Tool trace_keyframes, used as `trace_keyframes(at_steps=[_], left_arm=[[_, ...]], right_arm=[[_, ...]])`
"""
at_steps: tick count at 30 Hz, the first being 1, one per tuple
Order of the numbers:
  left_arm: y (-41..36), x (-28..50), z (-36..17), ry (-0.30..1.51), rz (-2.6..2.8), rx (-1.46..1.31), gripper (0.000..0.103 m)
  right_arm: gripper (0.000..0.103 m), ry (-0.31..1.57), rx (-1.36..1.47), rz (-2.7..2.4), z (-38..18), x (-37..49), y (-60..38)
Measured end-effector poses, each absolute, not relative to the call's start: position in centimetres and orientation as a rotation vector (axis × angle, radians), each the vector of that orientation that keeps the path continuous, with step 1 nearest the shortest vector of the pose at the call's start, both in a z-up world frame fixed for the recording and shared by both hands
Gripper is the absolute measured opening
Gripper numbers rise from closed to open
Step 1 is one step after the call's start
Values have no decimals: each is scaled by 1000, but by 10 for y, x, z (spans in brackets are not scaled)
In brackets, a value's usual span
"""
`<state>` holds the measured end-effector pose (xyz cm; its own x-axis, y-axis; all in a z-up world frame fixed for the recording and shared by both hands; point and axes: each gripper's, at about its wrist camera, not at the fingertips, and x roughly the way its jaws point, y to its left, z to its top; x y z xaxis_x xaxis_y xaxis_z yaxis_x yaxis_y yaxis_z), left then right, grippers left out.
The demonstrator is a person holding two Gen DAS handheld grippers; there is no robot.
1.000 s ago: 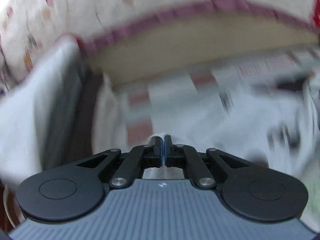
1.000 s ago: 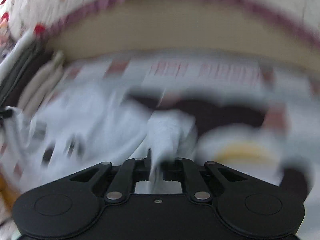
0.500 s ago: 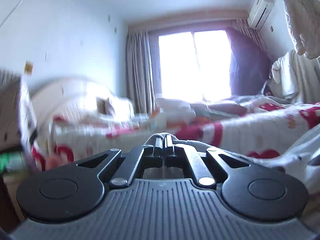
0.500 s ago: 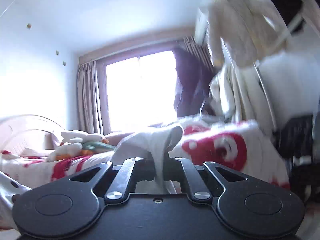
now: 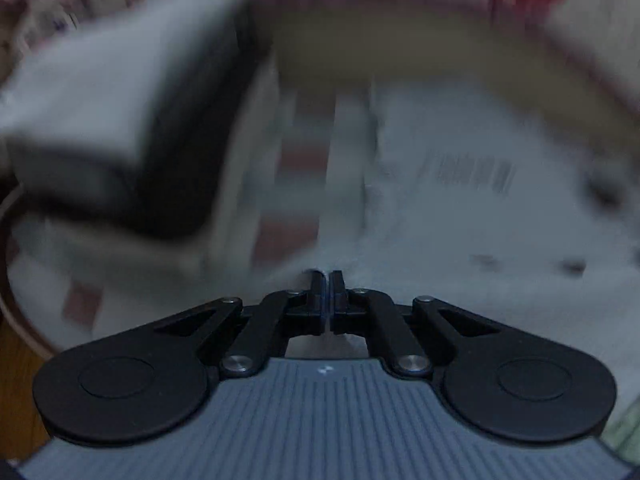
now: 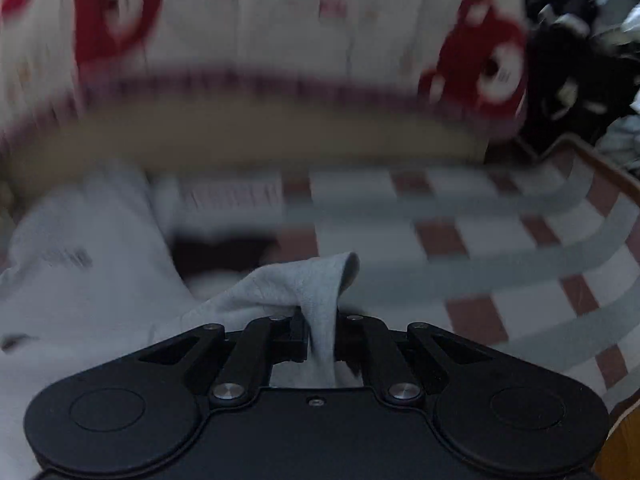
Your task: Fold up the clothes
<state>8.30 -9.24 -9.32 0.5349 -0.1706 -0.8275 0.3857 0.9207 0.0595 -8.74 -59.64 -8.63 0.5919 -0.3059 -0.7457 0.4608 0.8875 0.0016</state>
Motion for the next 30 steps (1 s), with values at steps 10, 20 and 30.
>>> trace_keyframes(at_steps=[10,20,30], left_arm=[[-107,41,-95,824,-408,424,31],[-106,-8,-85,933,-633,259,47],[-120,-25,-115,1018,-794,174,54]], right_arm=[[60,845,248,-585,-112,-85,-603],[64,879,462,-78,-95,-137,-521],[64,935,790,-47,-157,-178,-498]])
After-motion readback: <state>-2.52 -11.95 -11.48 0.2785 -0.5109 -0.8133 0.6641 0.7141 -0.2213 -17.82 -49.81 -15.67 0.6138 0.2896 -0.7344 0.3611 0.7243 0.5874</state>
